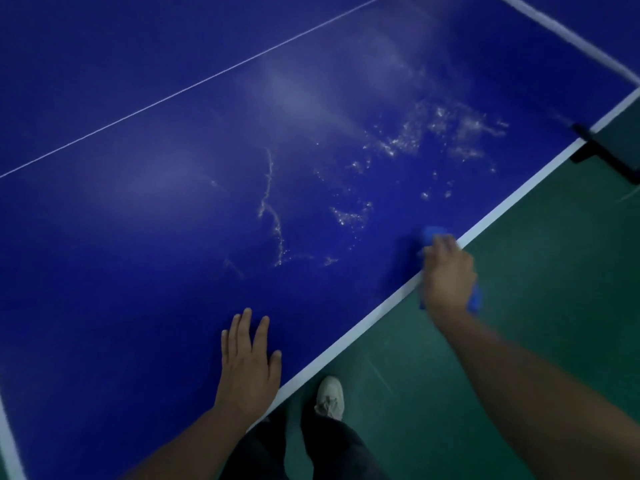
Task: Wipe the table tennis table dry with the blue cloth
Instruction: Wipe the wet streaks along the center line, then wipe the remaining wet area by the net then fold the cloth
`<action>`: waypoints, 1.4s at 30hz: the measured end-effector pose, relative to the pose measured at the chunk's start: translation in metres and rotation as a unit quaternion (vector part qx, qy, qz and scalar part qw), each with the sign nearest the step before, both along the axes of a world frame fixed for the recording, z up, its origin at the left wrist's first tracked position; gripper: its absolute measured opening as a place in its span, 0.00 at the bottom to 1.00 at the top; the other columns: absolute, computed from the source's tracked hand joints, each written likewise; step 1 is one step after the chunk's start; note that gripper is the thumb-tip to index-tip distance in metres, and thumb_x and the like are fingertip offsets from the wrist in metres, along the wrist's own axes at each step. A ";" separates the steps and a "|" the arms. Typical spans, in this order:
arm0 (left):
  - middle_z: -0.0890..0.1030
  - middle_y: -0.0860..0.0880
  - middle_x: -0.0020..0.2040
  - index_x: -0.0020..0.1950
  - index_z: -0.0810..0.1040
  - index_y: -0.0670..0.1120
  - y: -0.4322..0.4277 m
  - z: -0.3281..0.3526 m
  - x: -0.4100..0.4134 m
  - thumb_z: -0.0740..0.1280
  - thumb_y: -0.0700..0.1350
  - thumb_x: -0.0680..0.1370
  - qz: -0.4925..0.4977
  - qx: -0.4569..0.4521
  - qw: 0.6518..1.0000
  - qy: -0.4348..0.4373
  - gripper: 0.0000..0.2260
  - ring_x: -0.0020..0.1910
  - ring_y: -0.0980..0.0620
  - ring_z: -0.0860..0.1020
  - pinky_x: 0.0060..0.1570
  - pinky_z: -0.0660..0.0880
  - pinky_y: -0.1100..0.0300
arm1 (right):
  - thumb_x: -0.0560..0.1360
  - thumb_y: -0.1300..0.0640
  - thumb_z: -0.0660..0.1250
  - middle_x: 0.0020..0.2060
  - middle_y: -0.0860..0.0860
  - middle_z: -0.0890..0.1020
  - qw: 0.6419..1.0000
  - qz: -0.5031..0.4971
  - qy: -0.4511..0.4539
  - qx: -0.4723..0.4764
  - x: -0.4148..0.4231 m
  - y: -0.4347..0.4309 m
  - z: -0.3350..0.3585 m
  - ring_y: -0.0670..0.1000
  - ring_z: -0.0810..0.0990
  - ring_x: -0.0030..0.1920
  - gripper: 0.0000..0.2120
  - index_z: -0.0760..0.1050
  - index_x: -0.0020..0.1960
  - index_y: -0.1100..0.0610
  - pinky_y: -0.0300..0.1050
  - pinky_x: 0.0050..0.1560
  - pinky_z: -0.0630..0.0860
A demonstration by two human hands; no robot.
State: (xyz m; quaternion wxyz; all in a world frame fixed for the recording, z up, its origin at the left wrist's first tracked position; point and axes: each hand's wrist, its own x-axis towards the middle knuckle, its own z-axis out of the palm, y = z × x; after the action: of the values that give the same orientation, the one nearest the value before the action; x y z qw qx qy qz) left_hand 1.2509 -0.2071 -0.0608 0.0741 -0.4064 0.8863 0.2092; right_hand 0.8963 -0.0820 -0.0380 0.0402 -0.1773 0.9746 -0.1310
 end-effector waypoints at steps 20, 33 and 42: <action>0.79 0.48 0.66 0.68 0.74 0.50 0.127 0.094 -0.221 0.73 0.60 0.73 0.207 0.563 0.786 0.149 0.28 0.58 0.49 0.81 0.59 0.78 0.52 | 0.83 0.45 0.59 0.53 0.59 0.85 0.650 -0.283 -0.507 -0.490 0.045 0.111 0.090 0.55 0.86 0.49 0.22 0.78 0.63 0.62 0.50 0.49 0.83; 0.80 0.54 0.40 0.48 0.79 0.51 0.212 0.133 -0.238 0.74 0.33 0.72 -0.021 0.481 0.839 0.253 0.14 0.35 0.65 0.75 0.42 0.74 0.69 | 0.79 0.54 0.67 0.59 0.62 0.83 0.611 -0.292 -0.469 -0.567 0.083 0.228 0.138 0.59 0.84 0.56 0.19 0.76 0.66 0.62 0.55 0.59 0.80; 0.78 0.49 0.62 0.63 0.78 0.47 0.187 0.152 -0.247 0.64 0.39 0.79 0.016 0.303 0.895 0.326 0.14 0.62 0.54 0.76 0.64 0.73 0.56 | 0.74 0.75 0.57 0.45 0.59 0.85 0.696 -0.315 -0.388 -0.515 0.087 0.237 0.146 0.52 0.81 0.35 0.21 0.78 0.61 0.62 0.41 0.30 0.76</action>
State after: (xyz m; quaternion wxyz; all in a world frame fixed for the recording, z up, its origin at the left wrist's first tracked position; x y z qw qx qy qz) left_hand 1.0039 -0.0201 0.0909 -0.1033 -0.2876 0.7477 0.5896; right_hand 0.9837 0.1549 0.1081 0.2734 0.2134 0.6515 -0.6748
